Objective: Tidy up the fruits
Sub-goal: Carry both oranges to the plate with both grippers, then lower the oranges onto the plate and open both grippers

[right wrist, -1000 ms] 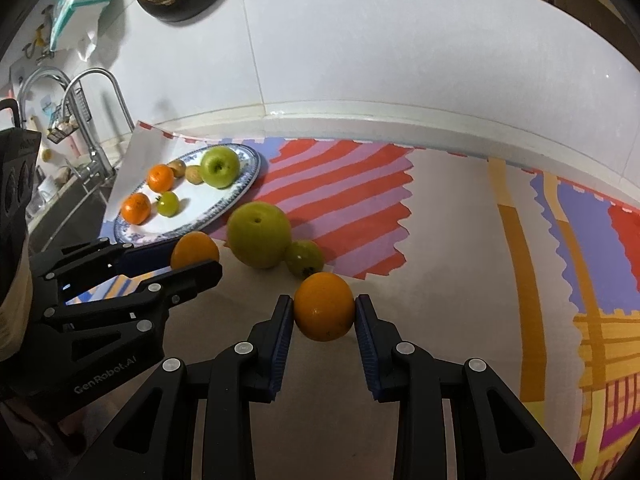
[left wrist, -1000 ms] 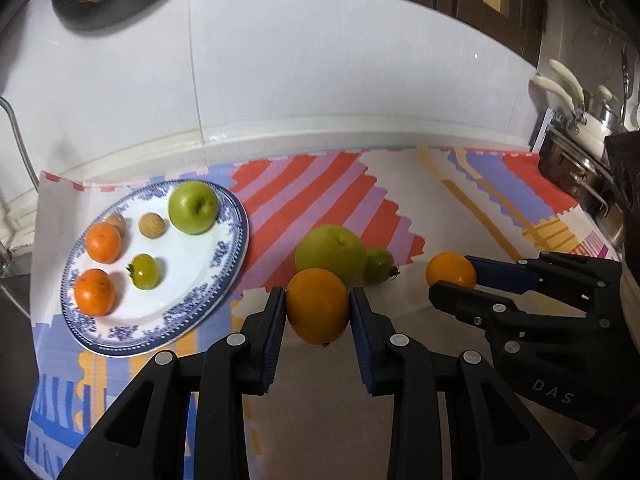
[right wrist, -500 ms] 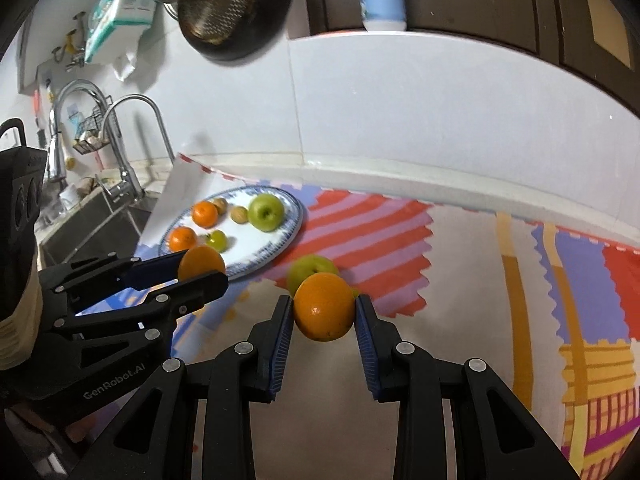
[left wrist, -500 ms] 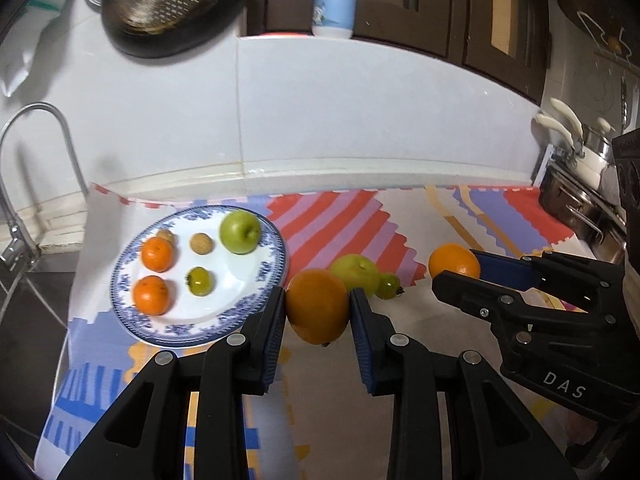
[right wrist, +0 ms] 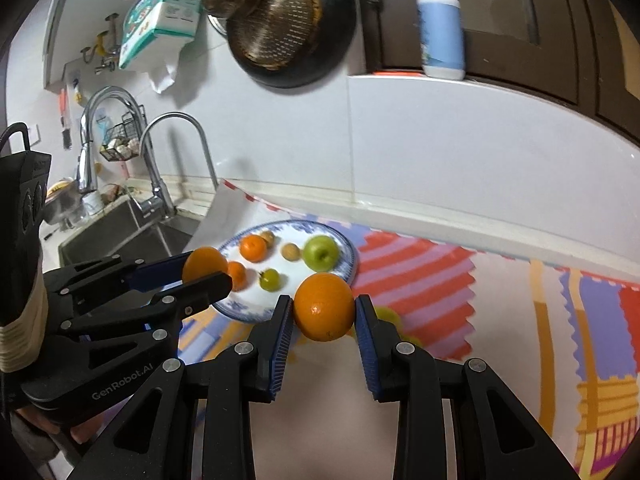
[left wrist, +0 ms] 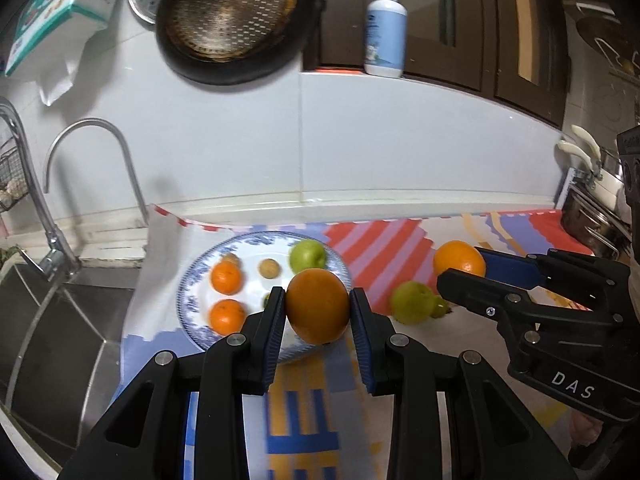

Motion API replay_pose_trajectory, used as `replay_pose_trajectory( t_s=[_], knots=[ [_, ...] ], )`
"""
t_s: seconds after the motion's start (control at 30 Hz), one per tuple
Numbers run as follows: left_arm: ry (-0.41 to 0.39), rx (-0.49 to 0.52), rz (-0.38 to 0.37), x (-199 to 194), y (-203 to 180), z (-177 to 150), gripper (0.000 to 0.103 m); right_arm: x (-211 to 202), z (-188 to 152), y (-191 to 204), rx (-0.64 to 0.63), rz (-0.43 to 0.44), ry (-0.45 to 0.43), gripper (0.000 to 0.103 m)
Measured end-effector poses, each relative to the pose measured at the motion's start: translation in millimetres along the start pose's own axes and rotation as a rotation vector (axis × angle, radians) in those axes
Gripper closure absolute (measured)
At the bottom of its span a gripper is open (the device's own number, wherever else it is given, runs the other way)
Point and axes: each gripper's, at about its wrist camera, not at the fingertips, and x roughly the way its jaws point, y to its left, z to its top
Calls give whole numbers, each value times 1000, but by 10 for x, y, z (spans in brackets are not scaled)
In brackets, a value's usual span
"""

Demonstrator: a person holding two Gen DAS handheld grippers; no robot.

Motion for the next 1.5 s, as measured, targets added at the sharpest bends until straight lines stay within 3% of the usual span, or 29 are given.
replay_pose_trajectory(
  t_s=[0.43, 0.83, 1.13, 1.5],
  knots=[
    [22, -34, 46, 315, 590, 158, 71, 656, 317, 298, -23, 56, 50, 70],
    [121, -83, 76, 849, 1120, 40, 71, 1462, 432, 503, -60, 85, 157, 71],
    [188, -82, 33, 1191, 1245, -66, 71, 1824, 352, 588, -65, 87, 212, 71],
    [223, -89, 2, 1394, 1268, -78, 71, 1955, 329, 514, -44, 69, 238, 70]
  ],
)
